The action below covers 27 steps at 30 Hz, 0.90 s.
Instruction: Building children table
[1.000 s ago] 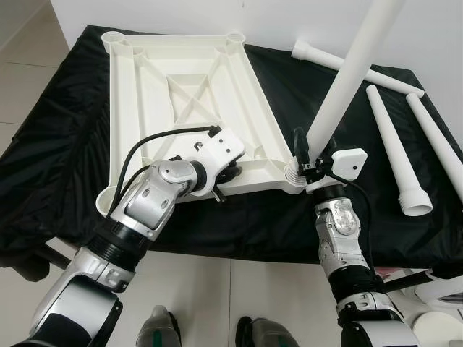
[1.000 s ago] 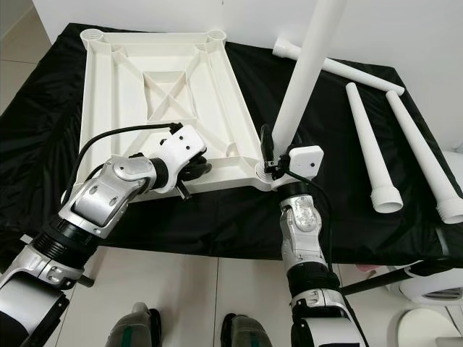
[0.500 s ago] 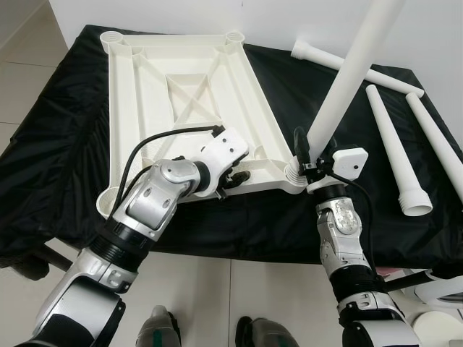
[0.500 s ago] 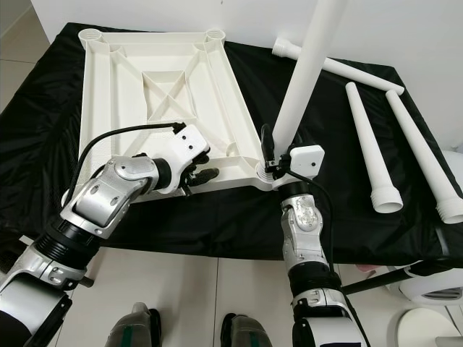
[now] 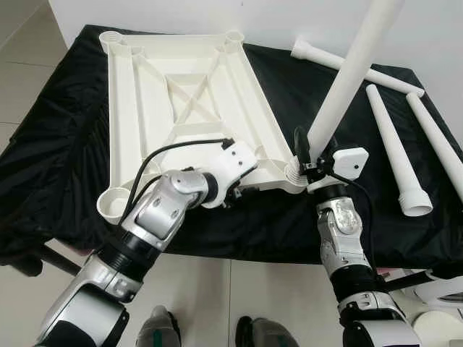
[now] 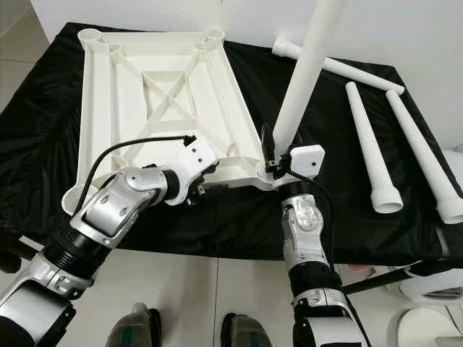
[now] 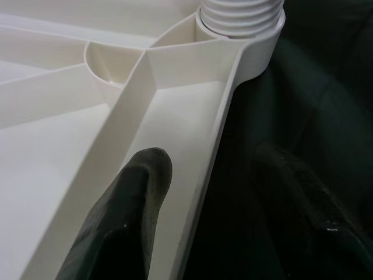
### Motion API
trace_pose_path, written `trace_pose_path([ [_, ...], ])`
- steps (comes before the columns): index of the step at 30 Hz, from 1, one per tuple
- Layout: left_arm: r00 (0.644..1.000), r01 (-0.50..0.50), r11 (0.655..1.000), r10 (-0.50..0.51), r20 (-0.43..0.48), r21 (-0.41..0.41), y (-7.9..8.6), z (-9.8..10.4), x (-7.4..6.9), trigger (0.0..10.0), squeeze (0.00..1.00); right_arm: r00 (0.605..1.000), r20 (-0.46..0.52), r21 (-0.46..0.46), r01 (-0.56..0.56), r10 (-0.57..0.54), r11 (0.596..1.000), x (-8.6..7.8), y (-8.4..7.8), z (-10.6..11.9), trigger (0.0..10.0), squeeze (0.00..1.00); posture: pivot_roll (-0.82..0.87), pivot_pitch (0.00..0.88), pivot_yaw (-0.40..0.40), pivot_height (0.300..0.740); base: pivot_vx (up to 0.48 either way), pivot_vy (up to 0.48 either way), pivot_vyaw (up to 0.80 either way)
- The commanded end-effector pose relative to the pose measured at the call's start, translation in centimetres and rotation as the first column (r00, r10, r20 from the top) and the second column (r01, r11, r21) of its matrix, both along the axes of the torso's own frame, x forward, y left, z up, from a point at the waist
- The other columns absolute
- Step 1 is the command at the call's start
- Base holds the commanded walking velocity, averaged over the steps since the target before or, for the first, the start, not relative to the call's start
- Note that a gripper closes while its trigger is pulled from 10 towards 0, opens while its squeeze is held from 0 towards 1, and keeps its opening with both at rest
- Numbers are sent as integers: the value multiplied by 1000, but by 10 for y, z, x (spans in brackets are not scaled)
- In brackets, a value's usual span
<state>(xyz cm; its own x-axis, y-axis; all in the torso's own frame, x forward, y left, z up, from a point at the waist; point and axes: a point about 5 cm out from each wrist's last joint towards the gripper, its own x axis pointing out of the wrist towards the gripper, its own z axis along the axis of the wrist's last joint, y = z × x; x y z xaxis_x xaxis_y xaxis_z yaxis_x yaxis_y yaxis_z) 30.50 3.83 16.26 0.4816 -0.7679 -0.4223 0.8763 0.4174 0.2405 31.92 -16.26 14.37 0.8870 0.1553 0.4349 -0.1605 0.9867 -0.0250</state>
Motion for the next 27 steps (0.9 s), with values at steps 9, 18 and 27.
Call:
trace_pose_path([
  [9,998,-36,997,39,-44,74,6,-21,1,10000,0,954,-293,-6,59,-58,998,-13,-17,-57,10000,0,26,126,-45,740,0,0,0],
  [18,999,-40,996,43,-31,74,8,-21,3,0,0,955,-291,-7,59,-59,998,-13,-17,-57,10000,0,24,127,-43,740,0,0,0],
  [27,1000,-13,998,15,-25,68,8,-19,1,0,0,954,-293,-5,62,-61,998,-14,-18,-58,10000,0,24,130,-42,740,0,0,0],
])
